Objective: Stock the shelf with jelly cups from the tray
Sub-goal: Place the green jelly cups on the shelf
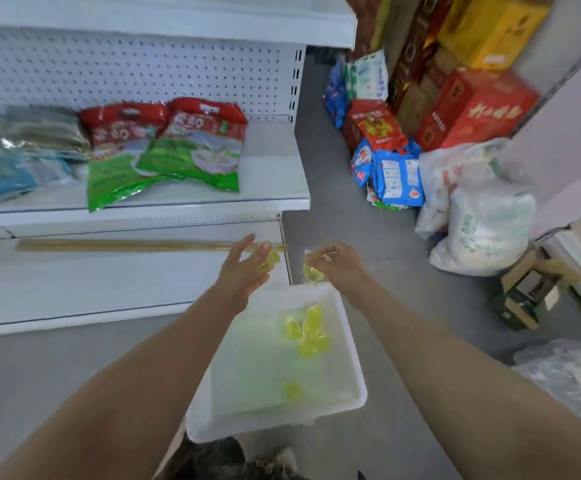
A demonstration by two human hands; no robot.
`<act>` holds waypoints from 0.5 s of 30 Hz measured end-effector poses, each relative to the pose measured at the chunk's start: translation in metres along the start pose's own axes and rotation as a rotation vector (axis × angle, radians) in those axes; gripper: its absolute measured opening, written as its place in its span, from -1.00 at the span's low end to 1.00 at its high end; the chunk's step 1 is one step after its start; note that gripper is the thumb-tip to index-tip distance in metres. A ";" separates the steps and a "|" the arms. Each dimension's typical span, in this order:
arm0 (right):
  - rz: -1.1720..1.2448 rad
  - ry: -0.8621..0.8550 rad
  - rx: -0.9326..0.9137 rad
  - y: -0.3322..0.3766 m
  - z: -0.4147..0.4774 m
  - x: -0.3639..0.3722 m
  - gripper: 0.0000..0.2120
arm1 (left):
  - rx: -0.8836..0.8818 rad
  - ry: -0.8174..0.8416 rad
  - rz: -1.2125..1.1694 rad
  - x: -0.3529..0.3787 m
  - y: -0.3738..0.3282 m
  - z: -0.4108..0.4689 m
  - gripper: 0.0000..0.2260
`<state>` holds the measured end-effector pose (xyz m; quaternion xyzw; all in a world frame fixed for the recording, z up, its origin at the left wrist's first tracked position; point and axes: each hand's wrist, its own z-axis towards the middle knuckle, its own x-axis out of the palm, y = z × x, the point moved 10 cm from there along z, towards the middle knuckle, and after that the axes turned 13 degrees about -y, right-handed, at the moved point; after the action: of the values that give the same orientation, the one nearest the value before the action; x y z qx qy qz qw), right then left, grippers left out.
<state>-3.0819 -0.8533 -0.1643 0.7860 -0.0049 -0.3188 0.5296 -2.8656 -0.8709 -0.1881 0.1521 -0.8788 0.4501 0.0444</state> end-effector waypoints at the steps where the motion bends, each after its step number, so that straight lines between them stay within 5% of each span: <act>1: 0.003 -0.003 -0.063 0.025 0.002 -0.006 -0.64 | 0.048 0.033 -0.004 0.006 -0.023 -0.007 -0.64; 6: 0.027 -0.044 -0.321 0.149 0.002 -0.039 -0.64 | 0.270 0.085 -0.032 0.025 -0.138 -0.037 -0.86; 15: 0.081 -0.085 -0.613 0.323 -0.004 -0.085 -0.67 | 0.570 0.093 0.165 0.042 -0.301 -0.091 -0.81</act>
<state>-3.0411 -0.9622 0.1489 0.5748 0.0381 -0.3168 0.7535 -2.8187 -0.9726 0.1091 0.0659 -0.7236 0.6871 0.0033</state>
